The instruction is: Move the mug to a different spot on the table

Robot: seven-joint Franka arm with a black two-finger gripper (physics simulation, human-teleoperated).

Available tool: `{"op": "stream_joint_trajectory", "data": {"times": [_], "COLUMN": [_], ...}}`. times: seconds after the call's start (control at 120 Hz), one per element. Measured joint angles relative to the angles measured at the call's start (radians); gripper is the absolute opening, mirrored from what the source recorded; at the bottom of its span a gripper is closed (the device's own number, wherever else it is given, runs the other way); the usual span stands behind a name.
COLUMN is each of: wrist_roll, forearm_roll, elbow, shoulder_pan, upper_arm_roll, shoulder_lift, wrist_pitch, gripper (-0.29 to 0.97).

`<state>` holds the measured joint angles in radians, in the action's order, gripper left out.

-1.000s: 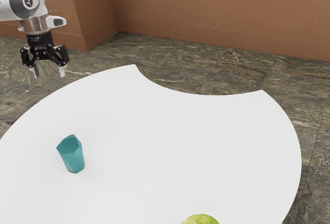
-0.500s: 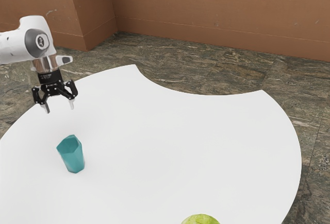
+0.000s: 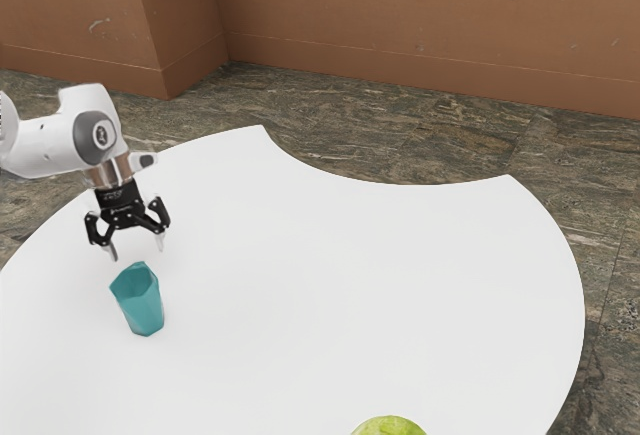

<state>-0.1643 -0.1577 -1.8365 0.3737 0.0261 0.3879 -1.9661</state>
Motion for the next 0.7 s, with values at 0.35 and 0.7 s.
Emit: {"op": "stream_joint_trajectory", "data": {"times": [0.35,0.7], "wrist_roll": [-0.029,-0.044], "forearm_roll": [0.016,0.038], "elbow": [-0.106,-0.152], "shoulder_pan": [-0.036,-0.058], "upper_arm_roll": [0.003,0.003], "shoulder_lift": [-0.028,-0.057], "wrist_pitch": [-0.056,-0.073], "gripper": [0.68,0.68]}}
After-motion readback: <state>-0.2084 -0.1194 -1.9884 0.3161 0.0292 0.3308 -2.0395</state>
